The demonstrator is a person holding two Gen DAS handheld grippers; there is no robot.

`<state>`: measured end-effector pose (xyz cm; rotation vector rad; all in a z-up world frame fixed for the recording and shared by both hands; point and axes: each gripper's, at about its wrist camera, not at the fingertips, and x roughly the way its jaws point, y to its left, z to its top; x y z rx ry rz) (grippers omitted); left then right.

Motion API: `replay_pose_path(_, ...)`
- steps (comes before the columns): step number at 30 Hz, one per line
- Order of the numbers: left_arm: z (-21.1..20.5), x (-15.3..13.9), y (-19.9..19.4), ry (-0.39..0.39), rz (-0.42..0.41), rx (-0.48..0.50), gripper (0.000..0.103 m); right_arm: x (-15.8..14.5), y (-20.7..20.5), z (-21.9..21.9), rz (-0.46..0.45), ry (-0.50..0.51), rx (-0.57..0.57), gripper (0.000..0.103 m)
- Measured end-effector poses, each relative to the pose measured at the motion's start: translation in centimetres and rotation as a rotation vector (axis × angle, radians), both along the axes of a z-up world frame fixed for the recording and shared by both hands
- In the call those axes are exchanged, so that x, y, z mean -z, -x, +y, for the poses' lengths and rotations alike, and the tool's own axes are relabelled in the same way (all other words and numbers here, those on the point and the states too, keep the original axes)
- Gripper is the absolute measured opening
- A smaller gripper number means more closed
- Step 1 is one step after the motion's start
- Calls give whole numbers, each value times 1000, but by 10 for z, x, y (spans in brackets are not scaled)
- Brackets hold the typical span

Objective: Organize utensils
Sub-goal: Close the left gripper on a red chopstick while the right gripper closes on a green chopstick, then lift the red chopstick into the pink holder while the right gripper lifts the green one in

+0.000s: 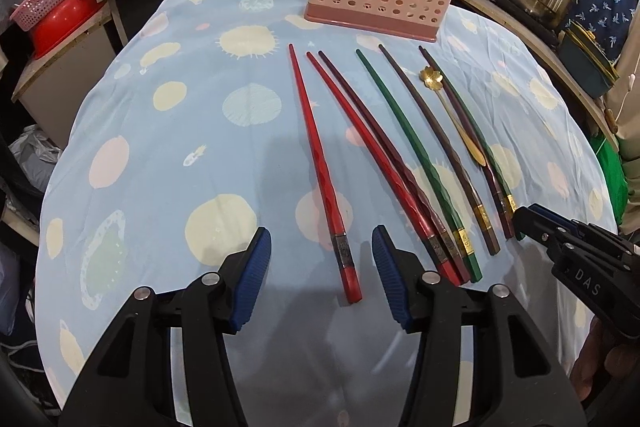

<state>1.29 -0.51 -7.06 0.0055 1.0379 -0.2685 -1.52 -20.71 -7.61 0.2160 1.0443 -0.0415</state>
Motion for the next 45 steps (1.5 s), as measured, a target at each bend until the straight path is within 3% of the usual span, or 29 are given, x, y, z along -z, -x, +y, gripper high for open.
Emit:
replay_pose_path(18, -3, 11, -1, -51, -2, 5, 30, 9, -4, 1, -3, 33, -5, 11)
replay_pose_path(28, 3, 10, 2, -12, 9, 6, 9, 7, 0, 3, -13, 36, -18, 7)
replay_pose_path(35, 9, 5, 6, 19, 18, -7, 7, -2, 5, 3, -35, 28, -15, 7)
replay_pose_path(45, 17, -18, 12, 37, -30, -19, 7, -24, 12, 0, -87, -2, -9, 7)
